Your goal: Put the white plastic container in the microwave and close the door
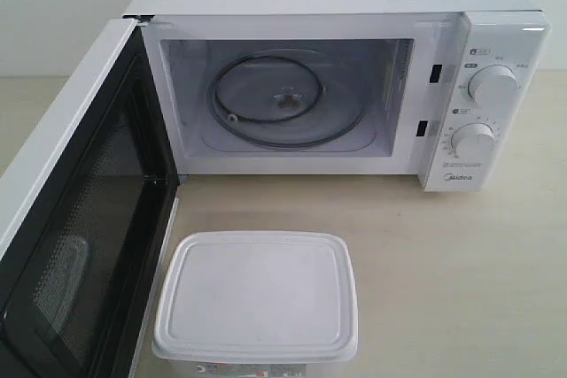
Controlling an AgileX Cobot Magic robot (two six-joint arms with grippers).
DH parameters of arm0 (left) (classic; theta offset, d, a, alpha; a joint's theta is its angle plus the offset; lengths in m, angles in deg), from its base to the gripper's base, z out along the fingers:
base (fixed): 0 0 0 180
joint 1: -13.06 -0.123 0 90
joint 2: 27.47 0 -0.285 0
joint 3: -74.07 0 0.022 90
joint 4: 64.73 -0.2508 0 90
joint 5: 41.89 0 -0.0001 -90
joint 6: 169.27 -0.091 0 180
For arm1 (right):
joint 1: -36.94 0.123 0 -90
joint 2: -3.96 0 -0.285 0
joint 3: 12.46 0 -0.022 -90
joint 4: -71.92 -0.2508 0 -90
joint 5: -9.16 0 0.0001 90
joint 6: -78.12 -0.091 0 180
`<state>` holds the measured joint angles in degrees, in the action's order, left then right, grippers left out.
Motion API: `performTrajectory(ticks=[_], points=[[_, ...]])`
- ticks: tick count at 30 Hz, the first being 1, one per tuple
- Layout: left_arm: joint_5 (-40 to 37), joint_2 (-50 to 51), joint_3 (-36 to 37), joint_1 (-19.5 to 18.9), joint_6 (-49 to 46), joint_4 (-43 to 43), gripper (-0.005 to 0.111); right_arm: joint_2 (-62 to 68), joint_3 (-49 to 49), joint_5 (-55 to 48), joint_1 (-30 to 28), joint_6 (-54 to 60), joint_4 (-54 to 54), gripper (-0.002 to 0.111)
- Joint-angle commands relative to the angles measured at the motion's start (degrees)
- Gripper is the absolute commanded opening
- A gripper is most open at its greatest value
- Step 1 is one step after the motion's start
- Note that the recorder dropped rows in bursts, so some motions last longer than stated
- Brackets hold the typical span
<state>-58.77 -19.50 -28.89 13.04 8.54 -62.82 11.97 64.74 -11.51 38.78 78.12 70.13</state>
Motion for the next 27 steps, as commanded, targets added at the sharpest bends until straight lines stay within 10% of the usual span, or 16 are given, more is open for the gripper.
performTrajectory(ticks=[1,27], points=[[-0.1,-0.2,0.2,-0.3,0.4,0.3,0.004,-0.2,0.0,-0.1,0.0,0.0,0.1,0.0],[-0.1,-0.2,0.2,-0.3,0.4,0.3,0.004,-0.2,0.0,29.0,0.0,1.6,0.7,0.0]])
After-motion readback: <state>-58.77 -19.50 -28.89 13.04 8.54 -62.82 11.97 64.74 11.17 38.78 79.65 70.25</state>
